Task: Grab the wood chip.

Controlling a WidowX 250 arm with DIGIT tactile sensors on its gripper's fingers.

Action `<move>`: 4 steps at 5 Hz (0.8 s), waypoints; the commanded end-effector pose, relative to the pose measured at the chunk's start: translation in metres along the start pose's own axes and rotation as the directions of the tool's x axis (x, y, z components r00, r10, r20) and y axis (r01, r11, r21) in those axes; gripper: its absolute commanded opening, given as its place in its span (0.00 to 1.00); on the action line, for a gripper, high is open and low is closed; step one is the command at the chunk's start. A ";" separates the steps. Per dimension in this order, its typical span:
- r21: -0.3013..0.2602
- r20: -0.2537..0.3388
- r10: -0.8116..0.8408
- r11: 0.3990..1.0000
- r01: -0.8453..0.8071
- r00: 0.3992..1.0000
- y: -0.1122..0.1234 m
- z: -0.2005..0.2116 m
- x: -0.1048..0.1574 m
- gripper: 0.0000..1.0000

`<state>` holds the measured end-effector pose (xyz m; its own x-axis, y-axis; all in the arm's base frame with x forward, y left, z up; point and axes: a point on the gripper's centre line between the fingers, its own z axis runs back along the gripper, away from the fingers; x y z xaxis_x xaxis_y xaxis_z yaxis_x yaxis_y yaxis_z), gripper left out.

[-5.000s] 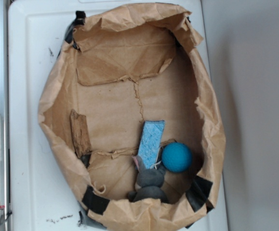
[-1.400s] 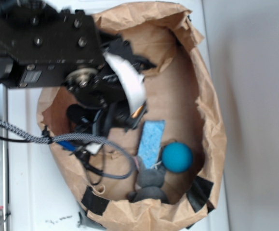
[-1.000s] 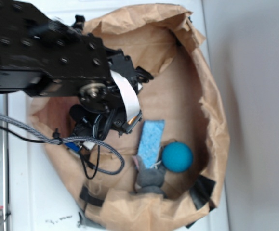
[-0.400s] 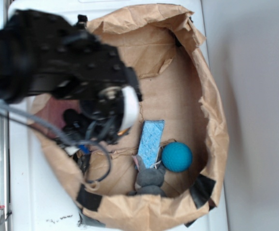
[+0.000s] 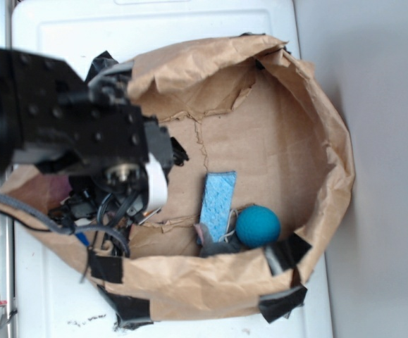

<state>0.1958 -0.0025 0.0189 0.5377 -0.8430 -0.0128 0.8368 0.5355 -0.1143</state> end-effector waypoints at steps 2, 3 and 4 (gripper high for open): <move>0.098 -0.002 0.037 0.995 -0.037 0.999 0.018 -0.011 0.019 0.00; 0.125 0.045 0.059 0.990 -0.064 0.997 0.025 0.001 0.020 0.00; 0.126 0.092 0.101 0.986 -0.113 0.991 0.035 0.015 0.018 0.00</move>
<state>0.2275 -0.0011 0.0193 0.6413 -0.7664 0.0371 0.7673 0.6403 -0.0352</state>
